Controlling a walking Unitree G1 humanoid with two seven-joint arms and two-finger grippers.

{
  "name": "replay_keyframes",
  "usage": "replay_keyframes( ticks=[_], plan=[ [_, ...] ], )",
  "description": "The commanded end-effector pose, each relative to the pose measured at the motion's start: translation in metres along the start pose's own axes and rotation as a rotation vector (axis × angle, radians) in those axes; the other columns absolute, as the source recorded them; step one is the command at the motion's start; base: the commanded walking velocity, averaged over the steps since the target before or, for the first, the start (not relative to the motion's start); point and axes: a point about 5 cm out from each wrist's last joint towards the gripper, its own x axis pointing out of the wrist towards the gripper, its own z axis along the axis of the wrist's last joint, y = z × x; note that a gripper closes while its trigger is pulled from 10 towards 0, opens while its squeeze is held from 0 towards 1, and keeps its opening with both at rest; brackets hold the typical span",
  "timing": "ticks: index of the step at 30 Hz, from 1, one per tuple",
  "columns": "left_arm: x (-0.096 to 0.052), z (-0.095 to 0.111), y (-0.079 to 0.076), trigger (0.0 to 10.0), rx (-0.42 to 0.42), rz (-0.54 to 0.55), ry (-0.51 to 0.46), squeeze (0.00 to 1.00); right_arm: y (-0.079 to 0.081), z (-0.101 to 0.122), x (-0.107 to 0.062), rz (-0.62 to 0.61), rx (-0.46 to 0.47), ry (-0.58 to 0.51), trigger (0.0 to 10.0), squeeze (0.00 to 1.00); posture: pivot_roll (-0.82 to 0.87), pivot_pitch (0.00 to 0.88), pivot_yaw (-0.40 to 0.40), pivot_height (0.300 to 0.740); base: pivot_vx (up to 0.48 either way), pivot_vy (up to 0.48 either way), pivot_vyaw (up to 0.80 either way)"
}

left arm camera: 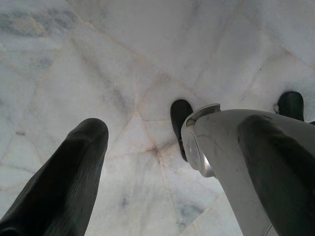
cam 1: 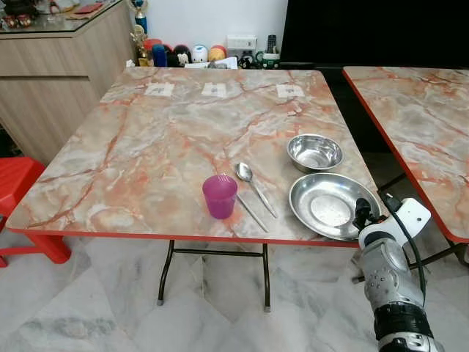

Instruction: Setting the table

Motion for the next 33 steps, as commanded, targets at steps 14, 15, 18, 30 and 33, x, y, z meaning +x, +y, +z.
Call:
replay_keyframes(
  ticks=[14, 15, 18, 30, 33],
  plan=[
    [-0.002, -0.009, -0.003, 10.0, 0.001, -0.004, 0.041, 0.00, -0.001, -0.006, 0.004, -0.034, 0.004, 0.029, 10.0, 0.00, -0.01, 0.063, -0.005, 0.740, 0.000, 0.000, 0.00],
    [-0.002, -0.009, -0.003, 10.0, 0.001, -0.004, 0.041, 0.00, -0.001, -0.006, 0.004, -0.036, 0.007, 0.030, 10.0, 0.00, -0.01, 0.063, -0.005, 0.740, 0.000, 0.000, 0.00],
    [-0.002, -0.010, -0.002, 10.0, 0.002, -0.004, 0.042, 0.00, -0.001, -0.007, 0.004, -0.036, 0.006, 0.036, 10.0, 0.00, 0.00, 0.062, -0.004, 0.740, 0.000, 0.000, 0.00],
    [-0.002, -0.011, -0.004, 10.0, 0.004, -0.010, 0.042, 0.00, -0.003, -0.015, 0.005, -0.058, 0.008, 0.074, 6.8, 0.00, 0.00, 0.060, -0.003, 0.740, 0.000, 0.000, 0.00],
    [-0.002, -0.010, -0.003, 10.0, 0.001, -0.009, 0.041, 0.00, -0.003, -0.016, 0.005, -0.058, 0.008, 0.078, 7.0, 0.00, 0.00, 0.061, -0.005, 0.740, 0.000, 0.000, 0.00]
  ],
)
